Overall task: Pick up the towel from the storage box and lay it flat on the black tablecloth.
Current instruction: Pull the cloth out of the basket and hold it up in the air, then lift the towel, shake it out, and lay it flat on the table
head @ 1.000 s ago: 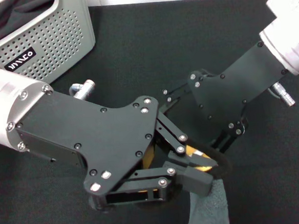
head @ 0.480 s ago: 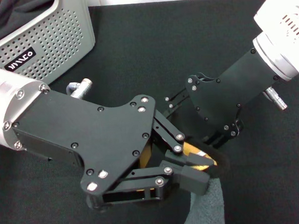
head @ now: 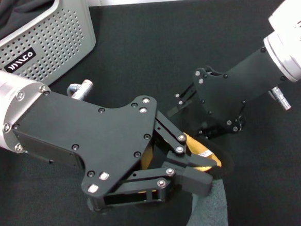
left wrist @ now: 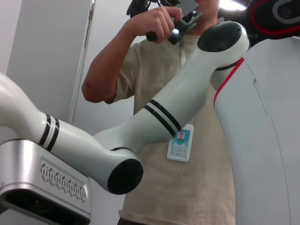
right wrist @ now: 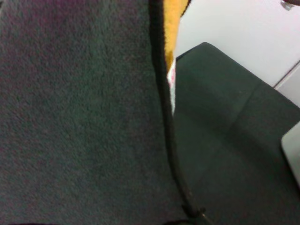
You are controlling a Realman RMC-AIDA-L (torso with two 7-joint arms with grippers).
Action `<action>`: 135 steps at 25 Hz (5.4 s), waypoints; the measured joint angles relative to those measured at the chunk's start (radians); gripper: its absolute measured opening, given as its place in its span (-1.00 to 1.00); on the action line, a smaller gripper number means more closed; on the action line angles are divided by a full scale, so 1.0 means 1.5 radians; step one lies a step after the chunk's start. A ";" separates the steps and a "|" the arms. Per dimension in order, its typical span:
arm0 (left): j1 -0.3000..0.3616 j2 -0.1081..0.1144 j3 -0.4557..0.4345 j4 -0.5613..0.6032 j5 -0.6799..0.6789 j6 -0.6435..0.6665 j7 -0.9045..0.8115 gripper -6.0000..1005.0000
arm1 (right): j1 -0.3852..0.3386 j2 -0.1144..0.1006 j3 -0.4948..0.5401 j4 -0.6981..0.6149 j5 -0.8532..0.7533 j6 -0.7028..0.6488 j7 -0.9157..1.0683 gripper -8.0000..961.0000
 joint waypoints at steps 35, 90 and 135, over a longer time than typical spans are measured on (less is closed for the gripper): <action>0.035 -0.028 -0.112 -0.017 -0.012 -0.001 0.025 -0.90 | -0.163 0.000 0.025 -0.121 0.100 0.057 -0.039 -0.95; 0.058 -0.058 -0.252 -0.508 -0.104 -0.018 0.479 -0.62 | -0.255 -0.004 0.136 -0.412 0.338 0.308 0.150 -0.95; 0.016 -0.064 -0.183 -0.598 -0.101 -0.008 0.531 0.09 | -0.096 0.002 -0.023 -0.345 0.062 0.799 0.212 -0.93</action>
